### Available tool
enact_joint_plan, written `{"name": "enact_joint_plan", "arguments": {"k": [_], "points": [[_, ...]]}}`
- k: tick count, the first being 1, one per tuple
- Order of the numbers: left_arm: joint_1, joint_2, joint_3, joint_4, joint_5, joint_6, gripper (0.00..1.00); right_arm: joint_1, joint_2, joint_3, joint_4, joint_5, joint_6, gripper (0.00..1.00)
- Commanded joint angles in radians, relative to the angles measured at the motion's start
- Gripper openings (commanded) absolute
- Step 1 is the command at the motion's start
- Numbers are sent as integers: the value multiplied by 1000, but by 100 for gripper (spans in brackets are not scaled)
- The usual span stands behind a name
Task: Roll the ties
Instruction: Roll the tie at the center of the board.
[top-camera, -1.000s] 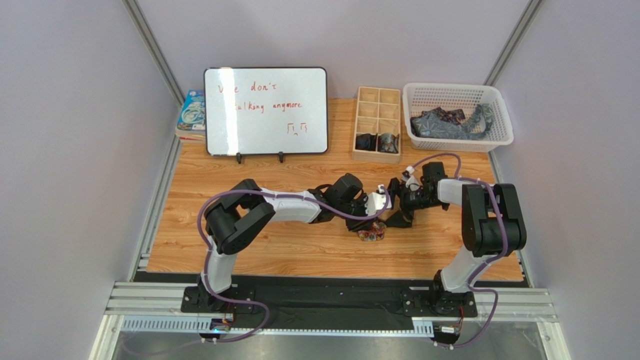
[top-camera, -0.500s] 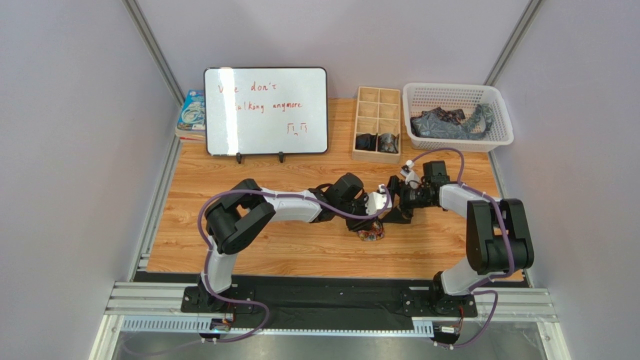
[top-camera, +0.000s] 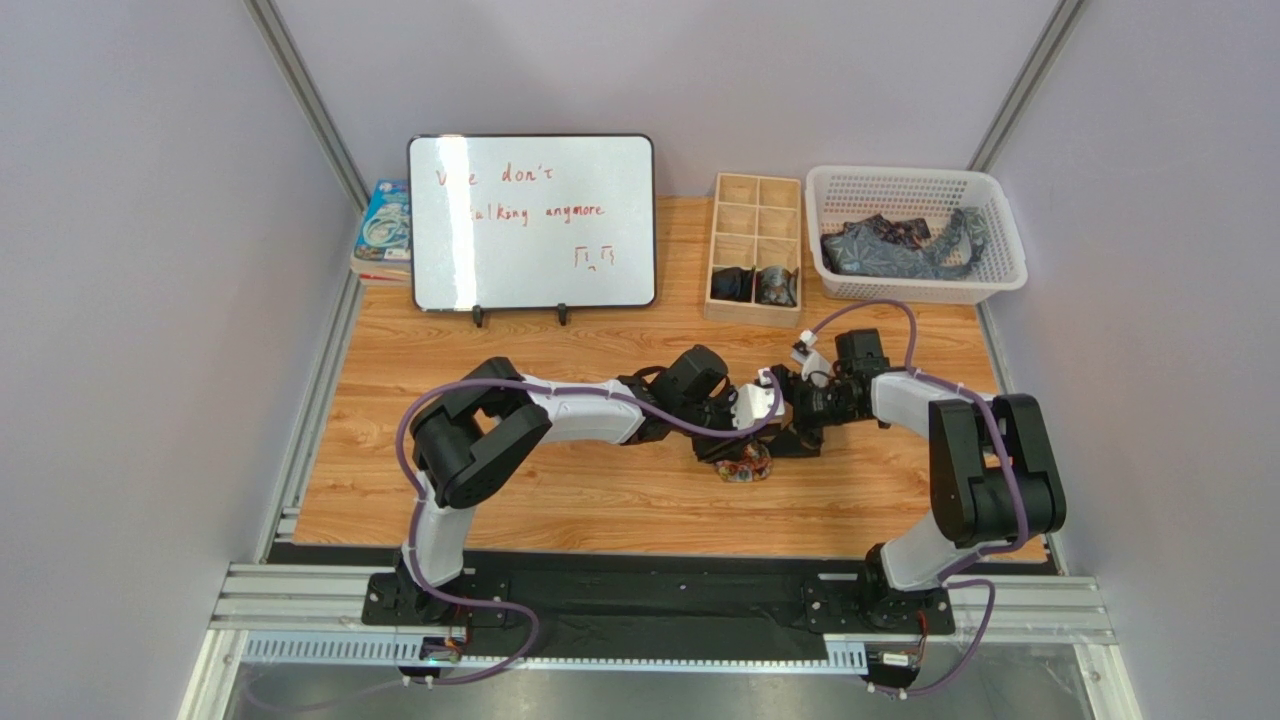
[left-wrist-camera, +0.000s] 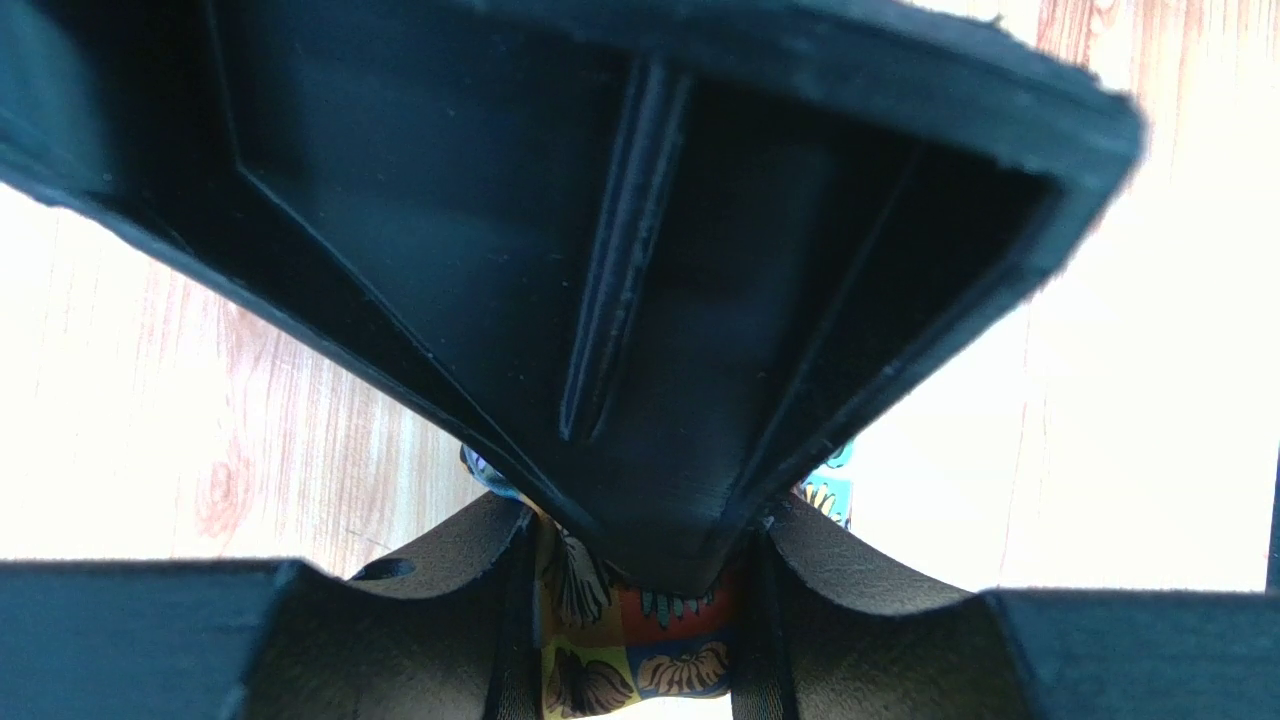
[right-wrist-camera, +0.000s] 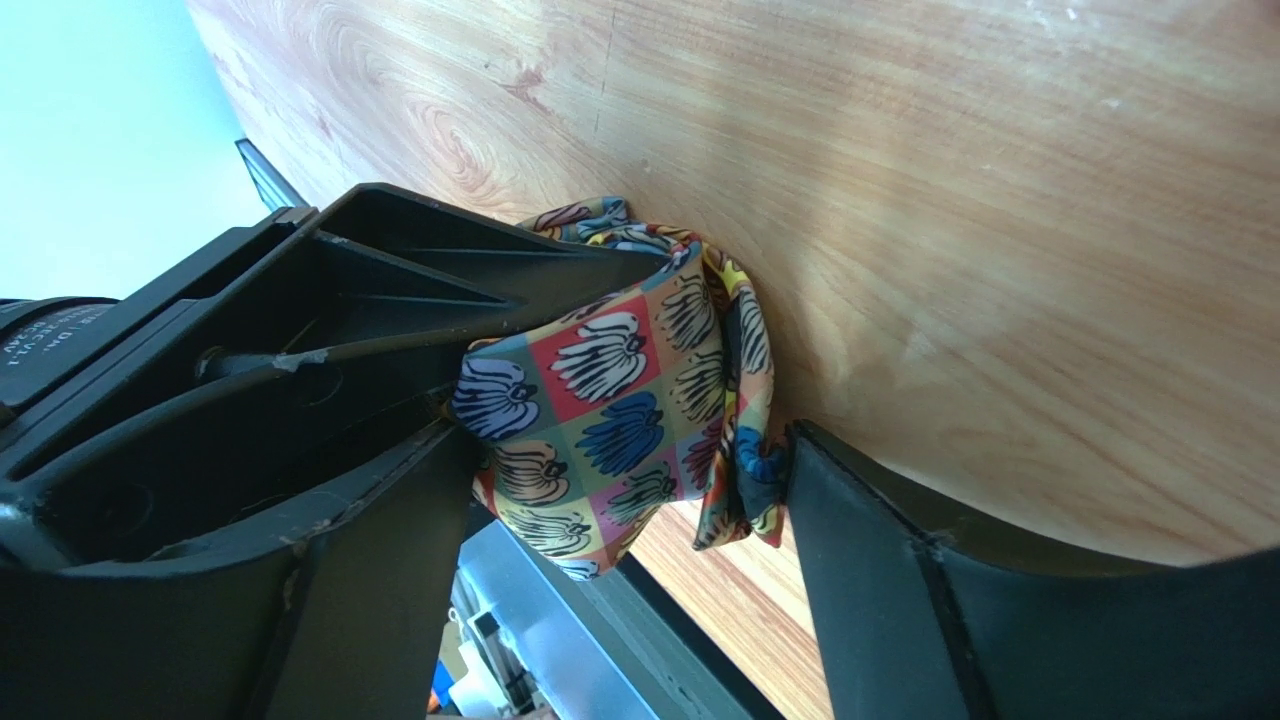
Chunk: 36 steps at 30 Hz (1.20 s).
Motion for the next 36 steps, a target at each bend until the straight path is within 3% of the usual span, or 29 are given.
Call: {"name": "enact_joint_plan", "arguments": {"k": [1,5,6,9,11,16,18,22,24,27,29,31,34,36], "points": [[-18,104,-50,-216,-60,23,2,18,17,27,-32,20,-64,75],[-18,104,-49,-218,-60,23,1,18,20,28,-28,6,-58,61],[-18,104,-49,-219,-62,23,1,18,21,31,-26,-6,-55,52],[-18,105,-49,-222,-62,25,1,18,29,44,-20,-29,-43,39],[-18,104,-47,-221,-60,23,1,18,38,53,-20,-34,-37,37],[-18,101,-49,-221,-56,22,2,21,76,62,-20,-43,-34,10],[-20,90,-53,-210,-52,19,12,24,98,73,-41,-39,-35,0],[-17,41,-95,-173,-30,3,37,25,107,90,-81,-13,-50,0],[-17,1,-110,-144,-25,0,40,25,110,102,-98,9,-49,0],[-17,-10,-109,-141,-14,-9,37,27,144,125,-129,-8,-53,0],[-17,11,-95,-156,-13,-12,27,27,153,130,-127,-17,-47,2],[-17,22,-89,-155,-17,-9,17,27,148,125,-124,-16,-27,12],[-17,28,-95,-149,-22,-15,14,27,147,111,-124,-13,0,21],[-17,30,-104,-147,-20,-18,14,25,148,107,-126,-13,9,36]]}}
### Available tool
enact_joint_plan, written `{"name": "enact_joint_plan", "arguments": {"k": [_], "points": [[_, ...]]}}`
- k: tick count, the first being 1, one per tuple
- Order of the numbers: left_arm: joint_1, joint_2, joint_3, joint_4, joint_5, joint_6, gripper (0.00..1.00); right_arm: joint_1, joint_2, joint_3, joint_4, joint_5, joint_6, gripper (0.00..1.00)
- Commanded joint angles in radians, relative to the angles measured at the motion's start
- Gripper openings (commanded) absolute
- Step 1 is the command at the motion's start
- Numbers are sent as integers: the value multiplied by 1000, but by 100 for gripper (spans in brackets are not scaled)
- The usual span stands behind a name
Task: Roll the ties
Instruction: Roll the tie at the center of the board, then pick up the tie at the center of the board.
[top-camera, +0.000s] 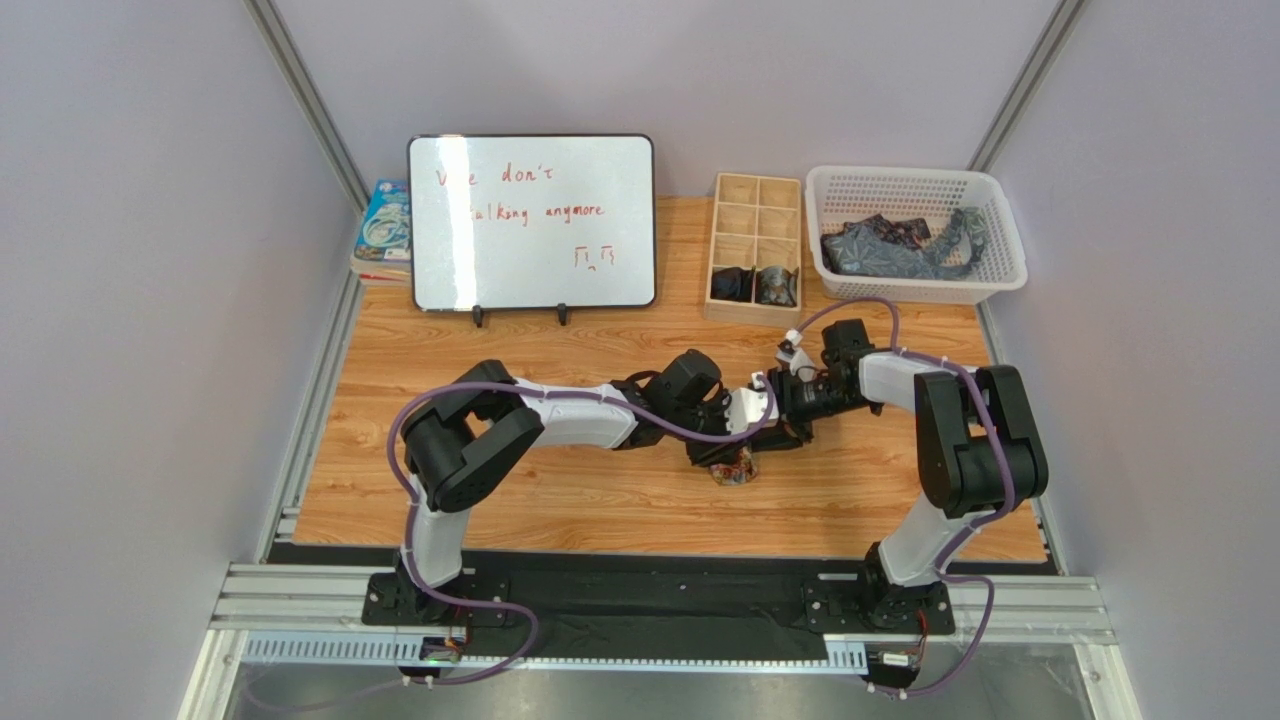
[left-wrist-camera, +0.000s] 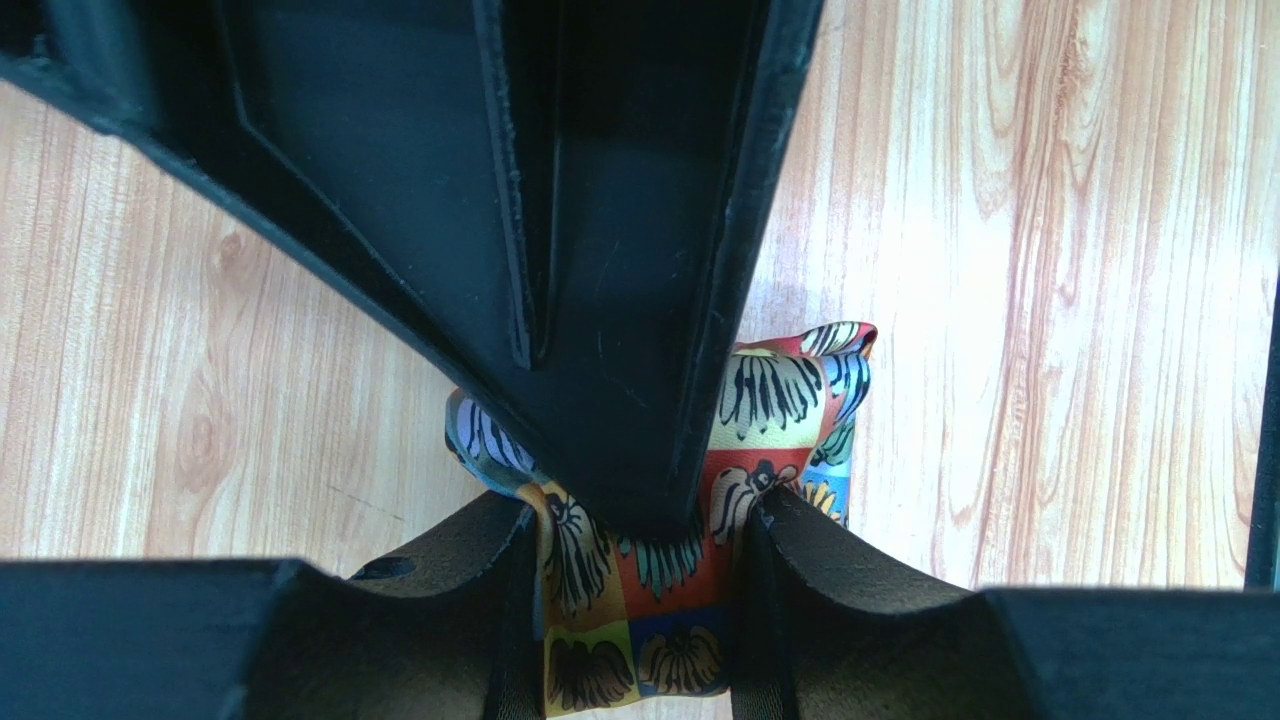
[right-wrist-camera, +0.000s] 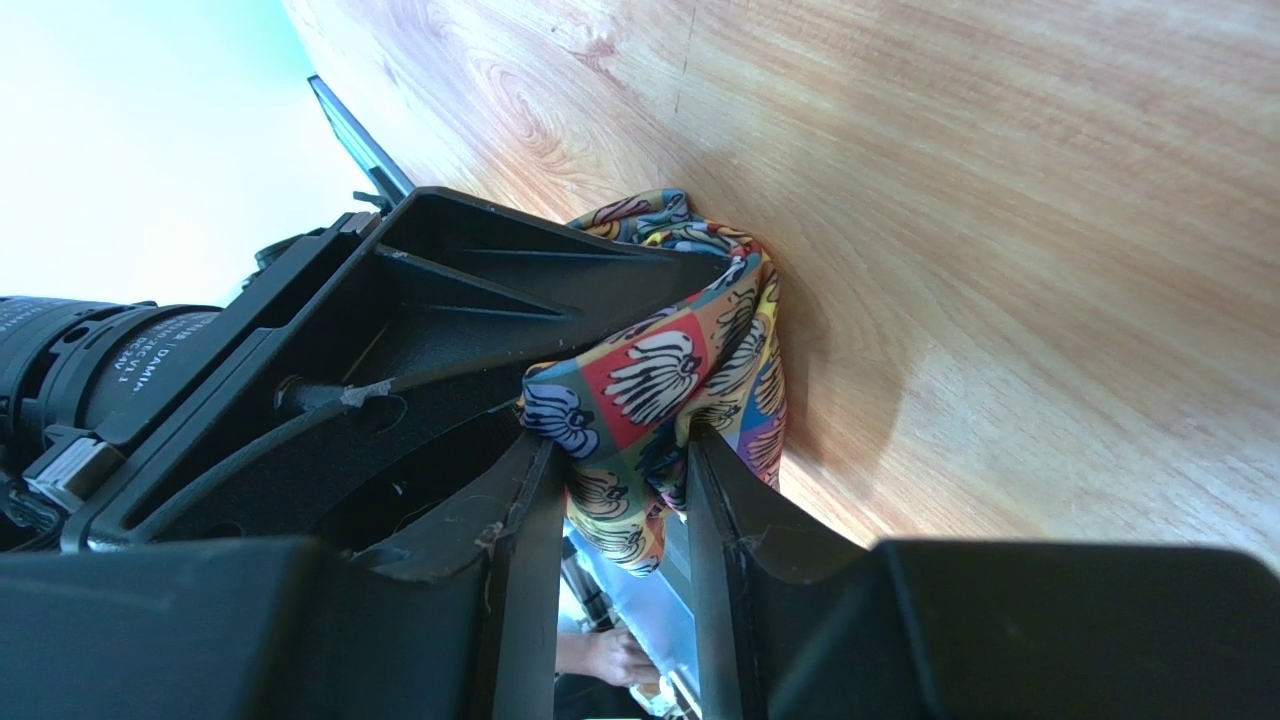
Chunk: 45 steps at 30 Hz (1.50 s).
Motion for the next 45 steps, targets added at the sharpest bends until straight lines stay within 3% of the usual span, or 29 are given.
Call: {"name": "enact_joint_plan", "arguments": {"k": [1,12,18,20,22,28,31,32,39,45], "points": [[-16,68,-52,-162,-11,-12,14,0,23,-10,5,86,27,40],[-16,71,-51,-156,-15,-27,14,0,58,4,-82,103,-10,56],[-14,69,-49,-159,-17,-32,15,0,93,41,-125,114,-39,23],[-14,68,-49,-159,-20,-32,16,-3,94,49,-131,131,-44,7],[-14,62,-51,-159,-20,-36,23,-3,90,53,-134,145,-50,0],[7,-16,-92,-106,31,-55,57,-7,72,68,-138,182,-42,0],[18,-78,-120,-84,58,-65,61,-7,61,82,-136,182,-33,0],[20,-95,-133,-51,66,-72,77,-7,54,90,-135,183,-30,0],[24,-214,-153,5,95,-125,81,-7,2,125,-142,171,-3,0],[69,-346,-183,-70,107,-147,82,-7,-58,206,-202,201,4,0]]}}
